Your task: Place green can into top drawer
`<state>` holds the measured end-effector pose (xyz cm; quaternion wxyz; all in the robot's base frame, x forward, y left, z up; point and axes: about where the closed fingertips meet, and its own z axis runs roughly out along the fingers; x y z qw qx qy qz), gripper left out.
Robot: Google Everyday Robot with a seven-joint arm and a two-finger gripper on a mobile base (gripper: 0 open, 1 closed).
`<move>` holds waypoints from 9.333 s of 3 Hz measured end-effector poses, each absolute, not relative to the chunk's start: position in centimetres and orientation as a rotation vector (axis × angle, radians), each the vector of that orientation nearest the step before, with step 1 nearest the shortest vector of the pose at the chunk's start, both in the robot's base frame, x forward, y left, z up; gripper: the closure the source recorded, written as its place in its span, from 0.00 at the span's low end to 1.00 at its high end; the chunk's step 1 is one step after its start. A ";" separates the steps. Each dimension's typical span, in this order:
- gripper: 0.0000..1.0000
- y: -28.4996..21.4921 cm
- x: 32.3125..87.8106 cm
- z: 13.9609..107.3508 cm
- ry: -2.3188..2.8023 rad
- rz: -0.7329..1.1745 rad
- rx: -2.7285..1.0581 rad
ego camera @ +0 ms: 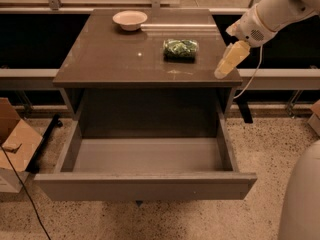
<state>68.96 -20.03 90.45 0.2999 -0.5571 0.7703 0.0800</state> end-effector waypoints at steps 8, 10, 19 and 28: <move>0.12 -10.7 78.5 83.7 1.882 0.221 -1.617; 0.63 -10.4 78.4 83.9 1.870 0.246 -1.637; 0.25 -5.2 78.8 84.3 1.907 0.620 -1.298; 1.00 -19.5 56.2 85.5 1.778 0.381 -1.789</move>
Offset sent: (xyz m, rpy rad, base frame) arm 0.0283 0.0311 -0.0079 0.0165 -0.0564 0.0238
